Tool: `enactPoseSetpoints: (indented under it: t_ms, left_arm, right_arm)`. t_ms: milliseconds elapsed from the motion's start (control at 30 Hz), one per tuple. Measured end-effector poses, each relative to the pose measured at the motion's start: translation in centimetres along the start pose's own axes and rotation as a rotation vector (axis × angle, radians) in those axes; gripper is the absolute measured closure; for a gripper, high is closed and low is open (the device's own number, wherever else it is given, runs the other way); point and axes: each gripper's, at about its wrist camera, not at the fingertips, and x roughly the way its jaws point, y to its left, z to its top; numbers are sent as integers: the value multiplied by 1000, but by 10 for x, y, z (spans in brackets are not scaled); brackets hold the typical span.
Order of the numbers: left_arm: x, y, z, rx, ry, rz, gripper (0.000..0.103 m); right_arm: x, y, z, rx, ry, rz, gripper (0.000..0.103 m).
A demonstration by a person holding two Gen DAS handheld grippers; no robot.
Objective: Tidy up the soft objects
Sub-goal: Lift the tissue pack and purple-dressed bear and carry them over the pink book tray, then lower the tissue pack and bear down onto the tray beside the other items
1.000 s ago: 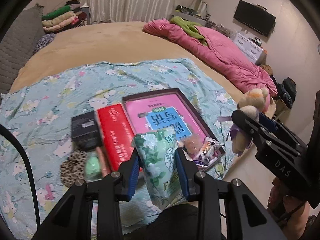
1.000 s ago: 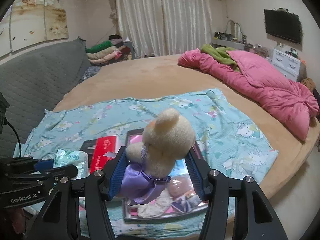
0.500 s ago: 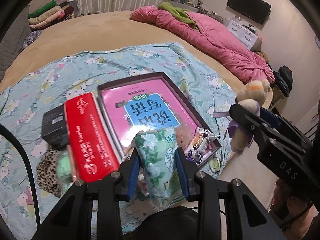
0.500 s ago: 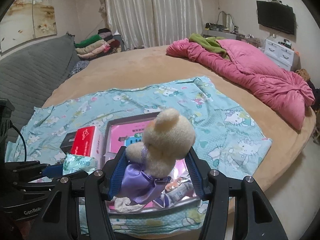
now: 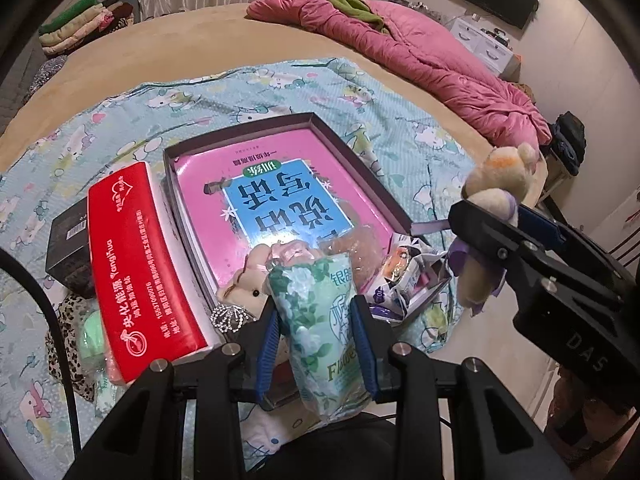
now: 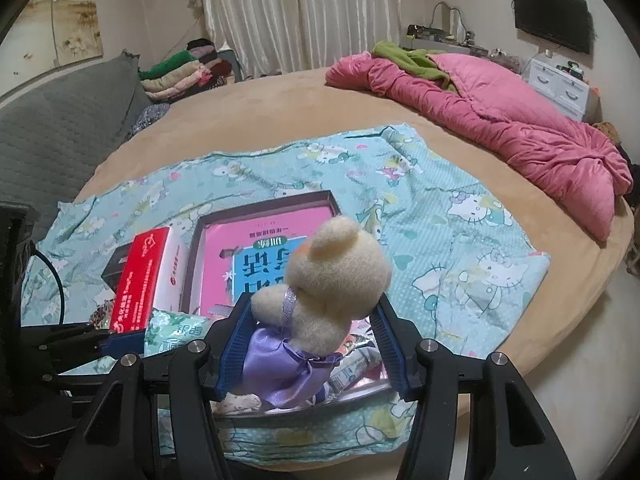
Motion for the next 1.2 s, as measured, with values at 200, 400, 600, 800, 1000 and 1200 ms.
enactPoseSetpoints:
  t_ms: [200, 400, 600, 800, 1000, 1200]
  left_arm:
    - [14, -1, 0, 11, 22, 2, 68]
    - [28, -6, -1, 26, 48, -14, 68]
    - [39, -10, -3, 39, 69, -16, 68]
    - [50, -7, -2, 34, 90, -14, 68]
    - [59, -3, 0, 29, 97, -12, 68]
    - [63, 1, 1, 29, 98, -6, 68]
  right_arm:
    - [11, -4, -5, 5, 24, -5, 44]
    - [21, -11, -8, 9, 44, -12, 43]
    - [30, -17, -11, 16, 67, -20, 43]
    - [39, -17, -15, 4, 94, -28, 43]
    - [49, -19, -19, 4, 124, -29, 43]
    - [57, -15, -21, -8, 145, -29, 43]
